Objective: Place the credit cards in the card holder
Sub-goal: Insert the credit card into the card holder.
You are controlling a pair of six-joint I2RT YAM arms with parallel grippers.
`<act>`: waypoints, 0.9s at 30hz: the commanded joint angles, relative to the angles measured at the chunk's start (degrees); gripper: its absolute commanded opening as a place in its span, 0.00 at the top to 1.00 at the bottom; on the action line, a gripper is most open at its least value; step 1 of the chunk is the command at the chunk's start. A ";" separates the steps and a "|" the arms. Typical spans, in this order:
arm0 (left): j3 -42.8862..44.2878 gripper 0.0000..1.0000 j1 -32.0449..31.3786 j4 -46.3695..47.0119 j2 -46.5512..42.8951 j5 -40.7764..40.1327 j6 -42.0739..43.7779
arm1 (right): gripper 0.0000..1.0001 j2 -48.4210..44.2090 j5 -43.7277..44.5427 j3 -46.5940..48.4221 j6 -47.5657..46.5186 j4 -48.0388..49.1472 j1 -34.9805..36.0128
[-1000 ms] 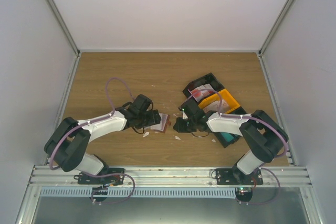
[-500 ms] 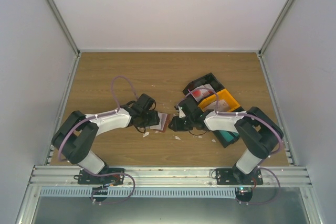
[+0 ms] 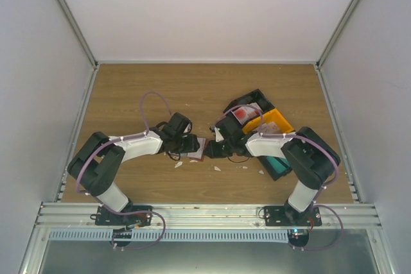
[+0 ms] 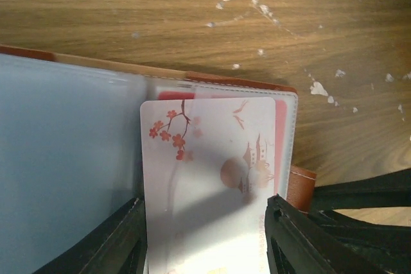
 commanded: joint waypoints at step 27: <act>6.37 0.19 3.84 -4.75 -11.51 -3.21 6.99 | 0.53 -22.58 21.93 7.35 -11.20 -29.19 -10.71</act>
